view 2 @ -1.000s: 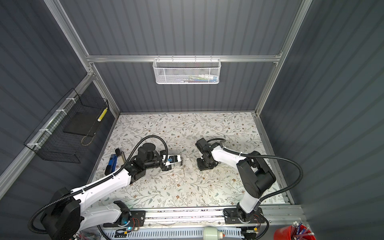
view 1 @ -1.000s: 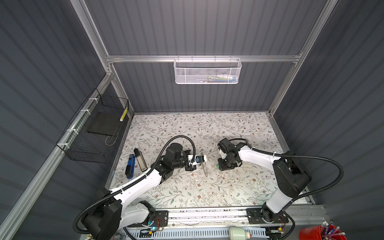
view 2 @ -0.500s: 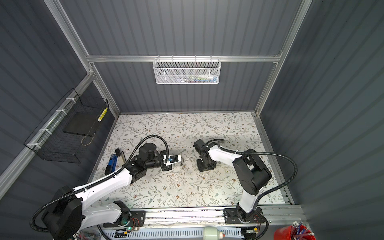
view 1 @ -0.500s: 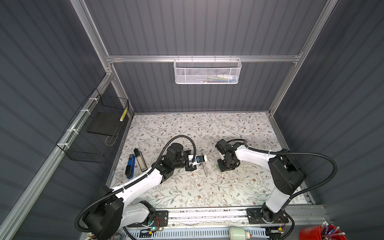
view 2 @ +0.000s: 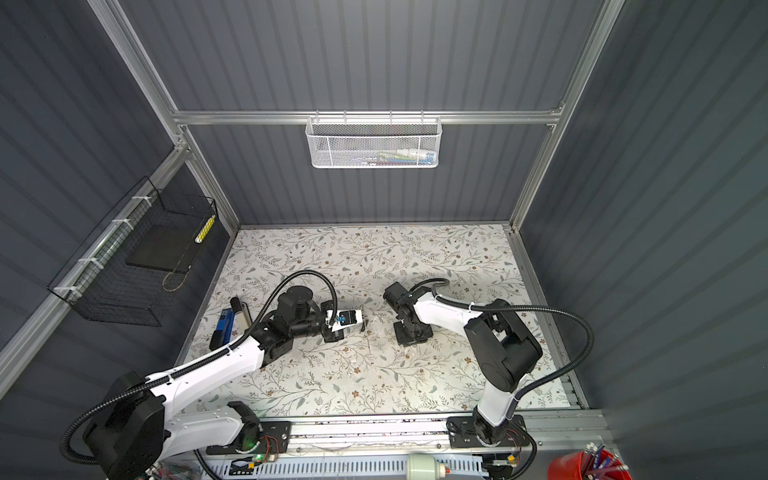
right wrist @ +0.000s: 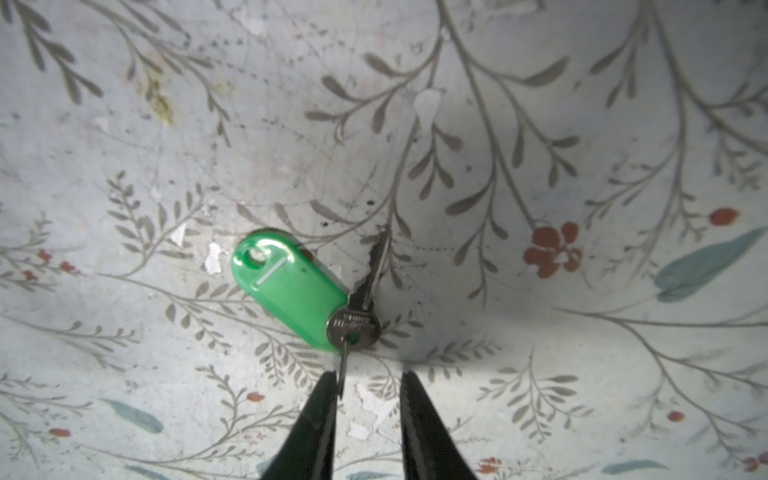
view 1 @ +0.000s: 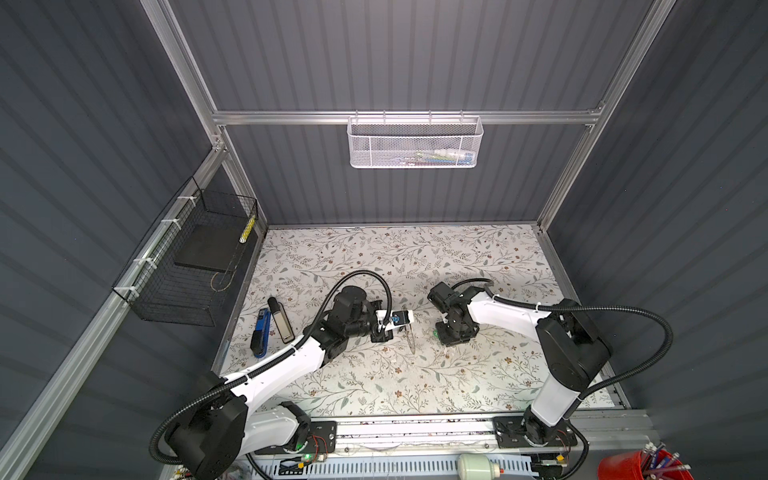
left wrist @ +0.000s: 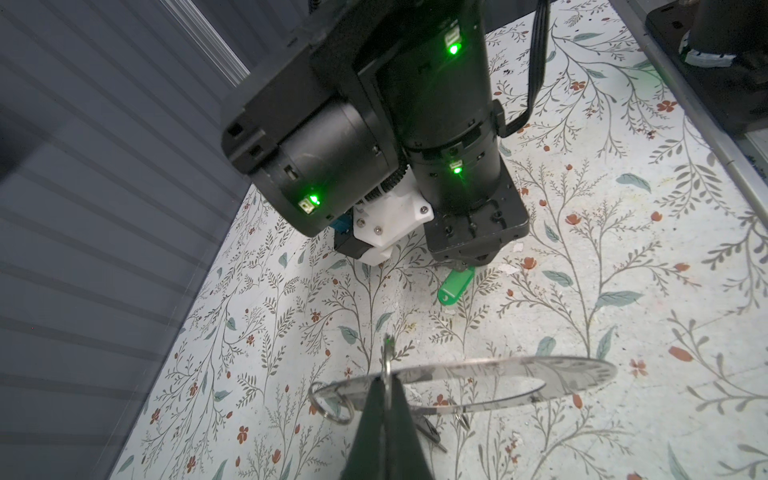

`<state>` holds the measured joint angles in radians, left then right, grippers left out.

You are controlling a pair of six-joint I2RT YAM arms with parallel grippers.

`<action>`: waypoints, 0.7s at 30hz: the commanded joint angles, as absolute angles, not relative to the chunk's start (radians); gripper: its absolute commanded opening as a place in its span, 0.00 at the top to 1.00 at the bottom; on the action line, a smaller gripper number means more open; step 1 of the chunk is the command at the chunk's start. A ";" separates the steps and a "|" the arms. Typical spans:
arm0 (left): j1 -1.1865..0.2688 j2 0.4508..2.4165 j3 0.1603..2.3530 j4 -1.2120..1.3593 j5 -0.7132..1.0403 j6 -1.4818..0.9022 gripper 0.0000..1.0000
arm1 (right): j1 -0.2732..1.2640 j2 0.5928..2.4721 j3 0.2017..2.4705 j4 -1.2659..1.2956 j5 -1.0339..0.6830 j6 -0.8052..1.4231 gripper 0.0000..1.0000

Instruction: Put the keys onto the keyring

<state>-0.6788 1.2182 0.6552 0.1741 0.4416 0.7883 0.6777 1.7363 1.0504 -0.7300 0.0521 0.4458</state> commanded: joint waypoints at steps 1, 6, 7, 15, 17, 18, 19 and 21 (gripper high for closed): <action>-0.672 1.220 0.681 0.204 0.466 0.770 1.00 | 0.684 1.727 1.071 -0.754 0.072 0.445 0.75; -0.672 1.221 0.681 0.204 0.467 0.768 1.00 | 0.684 1.731 1.068 -0.739 0.071 0.434 0.79; -0.672 1.222 0.681 0.206 0.466 0.767 1.00 | 0.685 1.730 1.069 -0.734 0.070 0.430 0.78; -0.672 1.224 0.681 0.206 0.467 0.768 1.00 | 0.684 1.741 1.071 -0.717 0.065 0.416 0.86; -0.672 1.225 0.681 0.206 0.468 0.767 1.00 | 0.684 1.743 1.070 -0.717 0.065 0.415 0.88; -0.672 1.226 0.681 0.206 0.468 0.767 1.00 | 0.684 1.744 1.070 -0.715 0.063 0.416 0.89; -0.672 1.226 0.681 0.206 0.467 0.767 1.00 | 0.684 1.746 1.070 -0.717 0.063 0.414 0.90; -0.672 1.226 0.681 0.206 0.468 0.766 1.00 | 0.684 1.748 1.072 -0.717 0.059 0.413 0.93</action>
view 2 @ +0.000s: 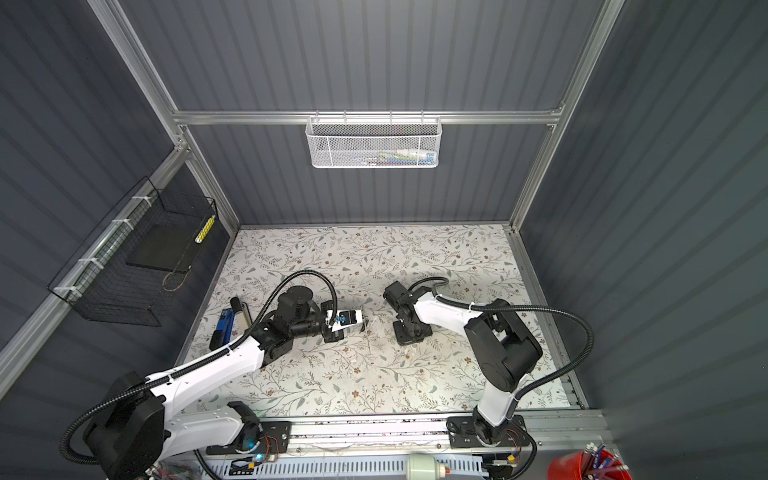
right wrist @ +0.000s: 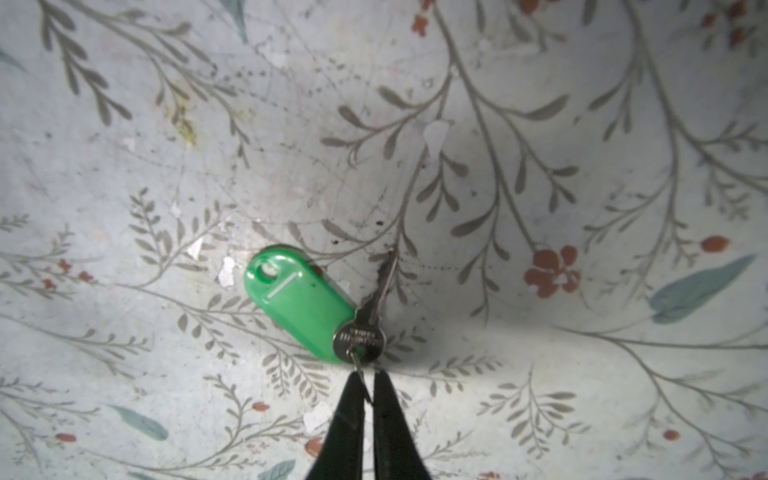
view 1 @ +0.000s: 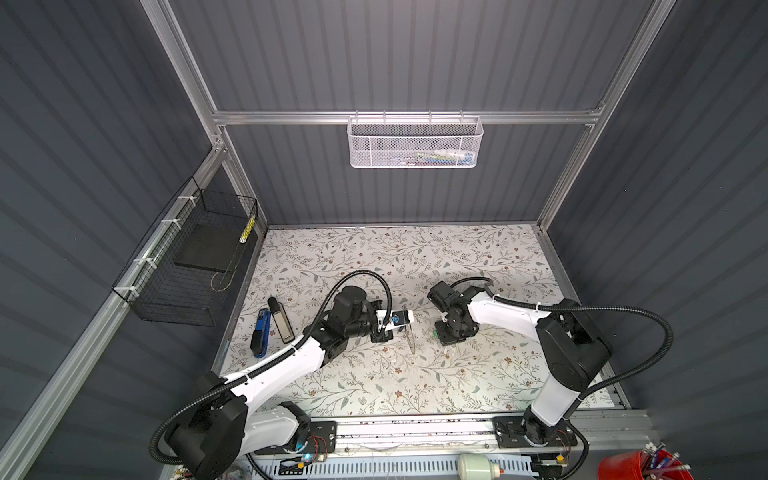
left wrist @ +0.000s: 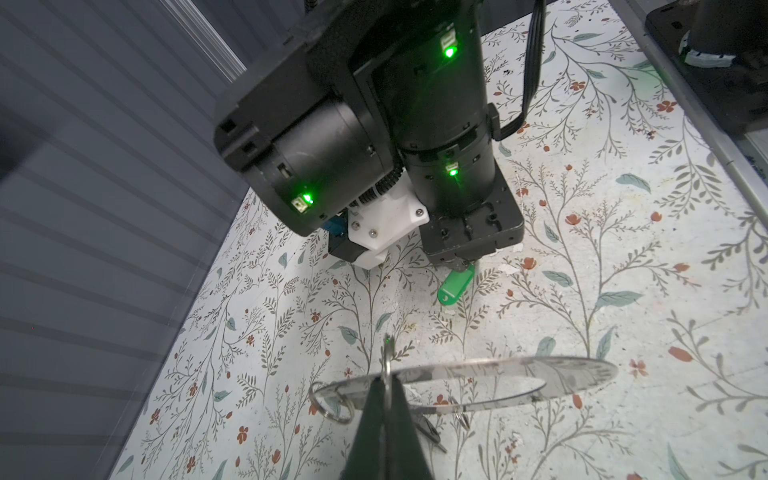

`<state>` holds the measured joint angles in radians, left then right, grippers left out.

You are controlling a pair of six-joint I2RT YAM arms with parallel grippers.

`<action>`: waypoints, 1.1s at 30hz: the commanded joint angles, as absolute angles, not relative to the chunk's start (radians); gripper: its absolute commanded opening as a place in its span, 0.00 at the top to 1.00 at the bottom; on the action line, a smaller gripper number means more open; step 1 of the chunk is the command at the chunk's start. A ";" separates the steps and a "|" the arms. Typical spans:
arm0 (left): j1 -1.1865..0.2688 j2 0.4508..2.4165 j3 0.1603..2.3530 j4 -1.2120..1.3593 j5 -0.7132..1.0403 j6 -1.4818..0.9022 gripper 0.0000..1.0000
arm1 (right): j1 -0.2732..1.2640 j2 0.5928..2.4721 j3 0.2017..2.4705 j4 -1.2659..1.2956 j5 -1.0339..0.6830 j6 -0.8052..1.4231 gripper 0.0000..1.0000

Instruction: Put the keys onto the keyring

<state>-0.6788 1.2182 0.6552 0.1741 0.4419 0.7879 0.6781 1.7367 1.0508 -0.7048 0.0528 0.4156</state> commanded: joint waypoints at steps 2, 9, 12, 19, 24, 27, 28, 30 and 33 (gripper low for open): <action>-0.671 1.225 0.681 0.206 0.466 0.766 1.00 | 0.684 1.749 1.072 -0.717 0.057 0.411 0.95; -0.672 1.223 0.681 0.202 0.465 0.767 1.00 | 0.684 1.735 1.069 -0.721 0.056 0.409 0.99; -0.672 1.216 0.682 0.199 0.459 0.769 1.00 | 0.684 1.685 1.063 -0.717 0.059 0.374 1.00; -0.664 1.200 0.689 0.220 0.448 0.753 1.00 | 0.682 1.439 0.993 -0.626 -0.095 0.013 1.00; -0.664 1.188 0.716 0.183 0.449 0.766 1.00 | 0.681 1.239 0.910 -0.565 -0.251 -0.220 1.00; -0.664 1.189 0.736 0.152 0.465 0.782 1.00 | 0.678 1.165 0.886 -0.522 -0.325 -0.279 1.00; -0.664 1.190 0.738 0.150 0.467 0.781 1.00 | 0.677 1.150 0.884 -0.514 -0.377 -0.288 1.00; -0.664 1.194 0.743 0.147 0.473 0.786 1.00 | 0.675 1.131 0.879 -0.500 -0.415 -0.294 1.00; -0.664 1.195 0.745 0.150 0.475 0.789 1.00 | 0.676 1.126 0.887 -0.504 -0.474 -0.298 1.00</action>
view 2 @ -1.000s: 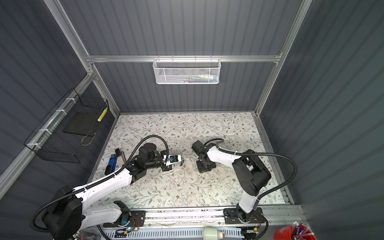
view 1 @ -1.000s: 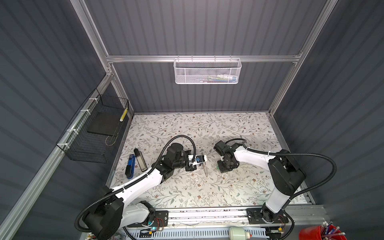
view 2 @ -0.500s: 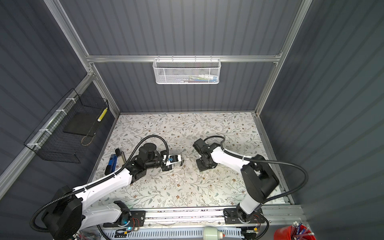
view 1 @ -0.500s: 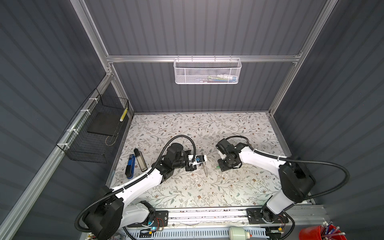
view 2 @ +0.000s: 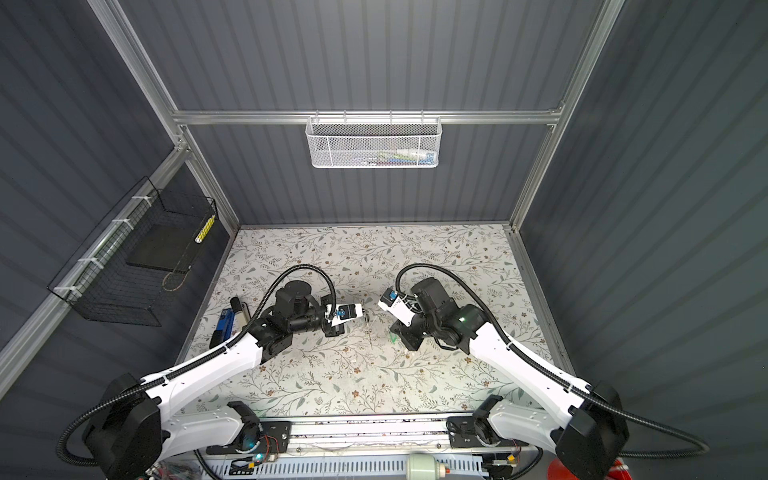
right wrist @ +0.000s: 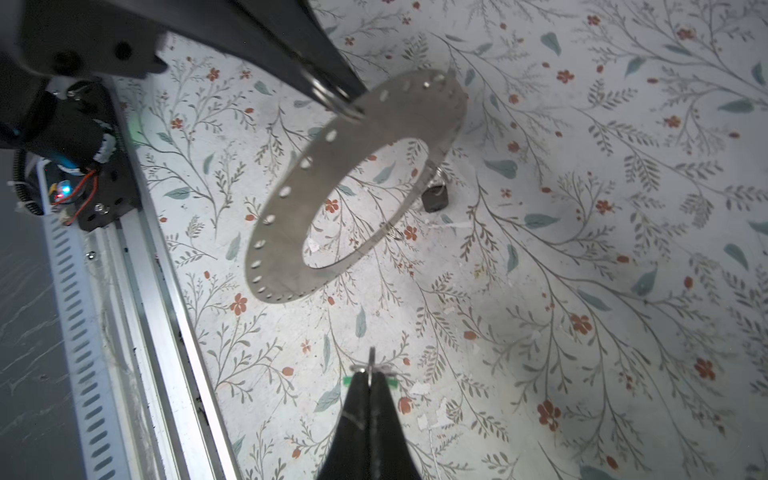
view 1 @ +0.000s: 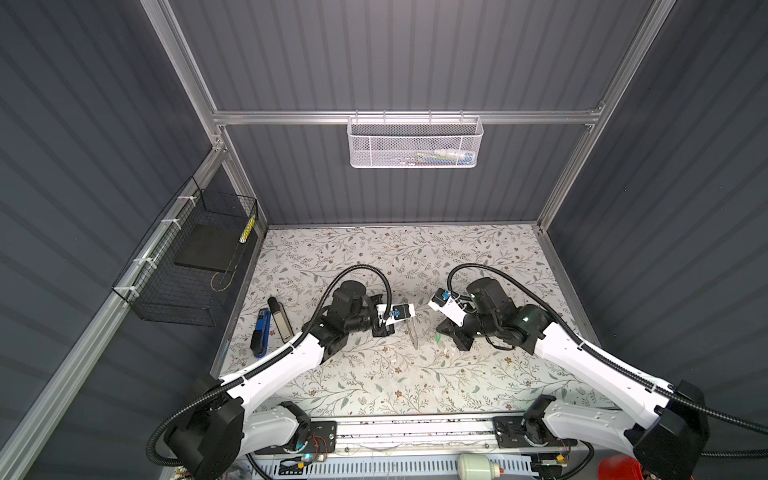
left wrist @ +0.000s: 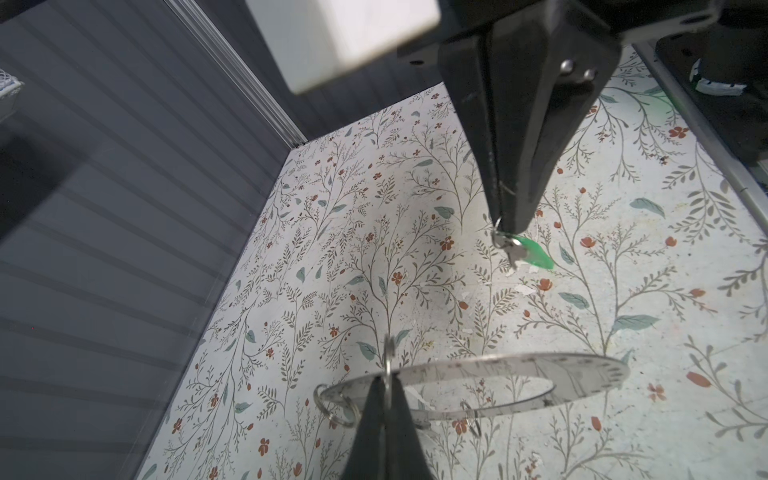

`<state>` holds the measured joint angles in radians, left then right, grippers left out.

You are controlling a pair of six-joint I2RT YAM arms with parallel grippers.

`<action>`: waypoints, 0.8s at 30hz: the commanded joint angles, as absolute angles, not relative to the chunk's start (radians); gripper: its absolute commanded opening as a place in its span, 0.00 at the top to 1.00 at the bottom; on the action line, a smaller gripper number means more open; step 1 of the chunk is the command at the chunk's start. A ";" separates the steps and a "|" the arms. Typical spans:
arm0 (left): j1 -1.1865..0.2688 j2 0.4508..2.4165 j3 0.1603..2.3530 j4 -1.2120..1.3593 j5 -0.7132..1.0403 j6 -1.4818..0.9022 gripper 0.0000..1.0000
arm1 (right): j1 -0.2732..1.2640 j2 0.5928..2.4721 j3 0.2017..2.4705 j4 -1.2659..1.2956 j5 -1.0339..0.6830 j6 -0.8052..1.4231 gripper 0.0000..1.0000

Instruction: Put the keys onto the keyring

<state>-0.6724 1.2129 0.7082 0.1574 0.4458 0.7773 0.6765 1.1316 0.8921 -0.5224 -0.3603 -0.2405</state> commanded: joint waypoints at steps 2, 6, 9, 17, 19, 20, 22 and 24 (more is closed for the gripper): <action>-0.666 1.195 0.746 0.153 0.484 0.794 1.00 | 0.675 1.126 0.899 -0.510 -0.511 -0.289 1.00; -0.675 1.191 0.747 0.172 0.482 0.797 1.00 | 0.677 1.126 0.930 -0.510 -0.568 -0.248 1.00; -0.692 1.193 0.753 0.166 0.472 0.801 1.00 | 0.678 1.125 0.943 -0.477 -0.581 -0.218 1.00; -0.745 1.185 0.772 0.143 0.433 0.795 1.00 | 0.678 1.130 0.975 -0.400 -0.550 -0.192 1.00; -0.755 1.184 0.780 0.128 0.434 0.792 1.00 | 0.678 1.135 0.980 -0.394 -0.537 -0.190 1.00; -0.758 1.184 0.784 0.119 0.436 0.789 1.00 | 0.678 1.137 0.980 -0.394 -0.533 -0.190 1.00; -0.762 1.182 0.790 0.111 0.437 0.778 1.00 | 0.678 1.137 0.980 -0.394 -0.519 -0.184 1.00; -0.762 1.181 0.796 0.106 0.436 0.764 1.00 | 0.678 1.135 0.976 -0.374 -0.511 -0.182 1.00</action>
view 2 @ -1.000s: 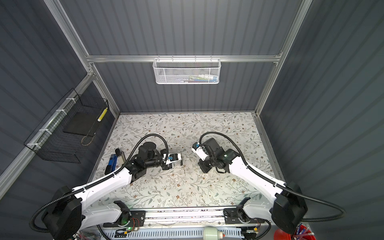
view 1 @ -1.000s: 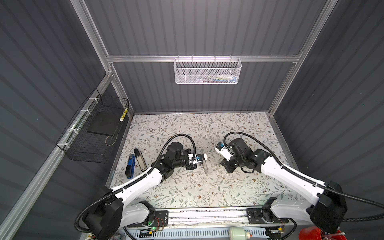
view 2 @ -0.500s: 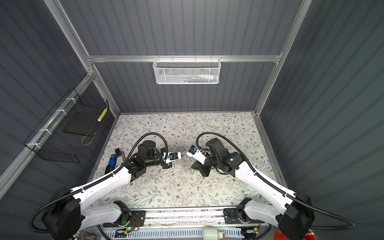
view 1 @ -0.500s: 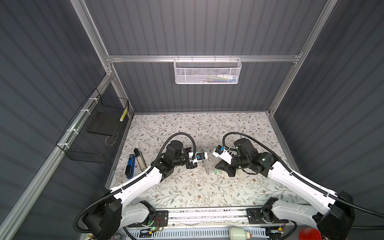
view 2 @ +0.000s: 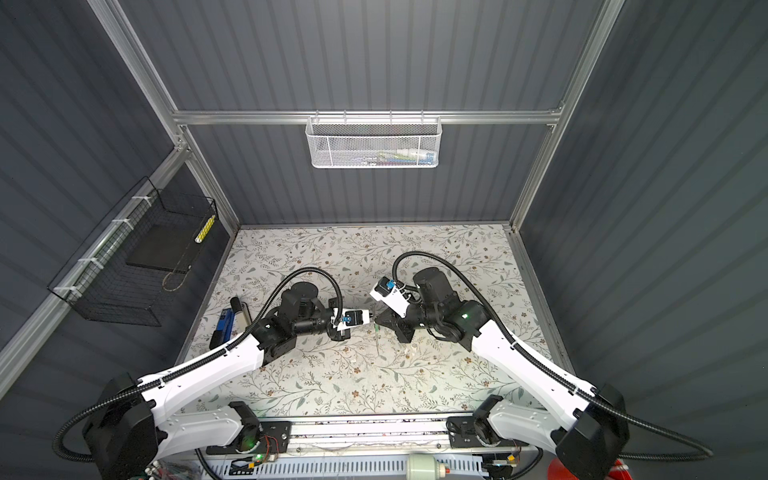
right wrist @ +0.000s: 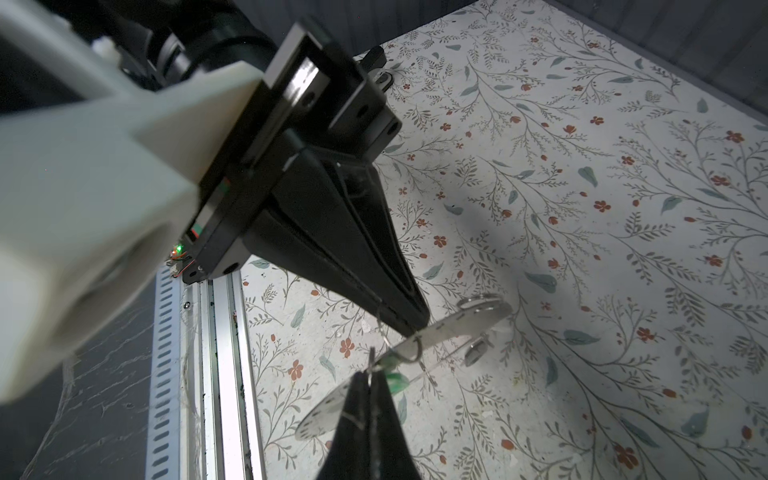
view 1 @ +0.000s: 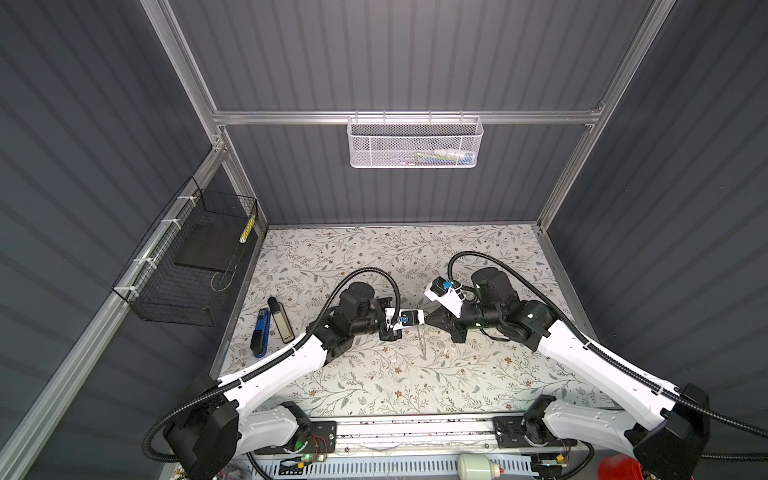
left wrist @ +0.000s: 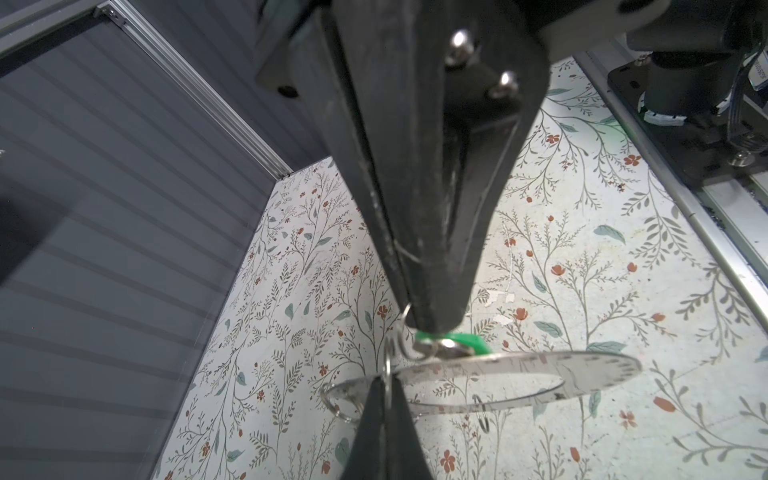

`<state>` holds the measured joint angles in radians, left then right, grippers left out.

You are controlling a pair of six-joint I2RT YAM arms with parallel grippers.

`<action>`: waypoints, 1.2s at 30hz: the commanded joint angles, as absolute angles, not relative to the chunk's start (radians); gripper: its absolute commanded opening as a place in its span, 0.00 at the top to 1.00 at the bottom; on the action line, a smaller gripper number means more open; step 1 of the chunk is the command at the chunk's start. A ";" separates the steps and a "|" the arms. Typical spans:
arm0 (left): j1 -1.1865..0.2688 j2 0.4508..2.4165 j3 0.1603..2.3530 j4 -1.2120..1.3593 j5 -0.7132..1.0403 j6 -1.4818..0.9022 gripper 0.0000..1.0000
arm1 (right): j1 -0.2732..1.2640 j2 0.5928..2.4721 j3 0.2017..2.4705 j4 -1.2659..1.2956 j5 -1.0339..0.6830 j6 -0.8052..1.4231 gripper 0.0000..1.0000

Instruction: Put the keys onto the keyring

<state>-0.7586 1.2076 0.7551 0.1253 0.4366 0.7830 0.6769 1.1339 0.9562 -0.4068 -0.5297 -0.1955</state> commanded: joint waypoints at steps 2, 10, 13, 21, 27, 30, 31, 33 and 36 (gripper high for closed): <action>-0.764 1.182 0.800 0.100 0.443 0.755 1.00 | 0.678 1.132 0.971 -0.357 -0.493 -0.179 1.00; -0.767 1.188 0.828 0.065 0.470 0.713 1.00 | 0.686 1.126 0.966 -0.363 -0.440 -0.185 1.00; -0.767 1.198 0.848 0.032 0.494 0.698 1.00 | 0.692 1.126 0.963 -0.368 -0.405 -0.198 1.00; -0.766 1.198 0.863 -0.001 0.528 0.664 1.00 | 0.712 1.111 0.979 -0.412 -0.255 -0.221 1.00; -0.766 1.205 0.873 -0.009 0.533 0.645 1.00 | 0.722 1.087 0.954 -0.356 -0.236 -0.183 1.00; -0.767 1.203 0.872 -0.010 0.534 0.644 1.00 | 0.724 1.096 0.953 -0.351 -0.224 -0.162 1.00; -0.767 1.200 0.871 -0.011 0.534 0.646 1.00 | 0.724 1.101 0.956 -0.360 -0.221 -0.159 1.00; -0.767 1.194 0.865 -0.007 0.535 0.646 1.00 | 0.724 1.104 0.956 -0.369 -0.214 -0.153 1.00; -0.766 1.182 0.854 0.001 0.529 0.645 1.00 | 0.723 1.097 0.946 -0.378 -0.197 -0.147 1.00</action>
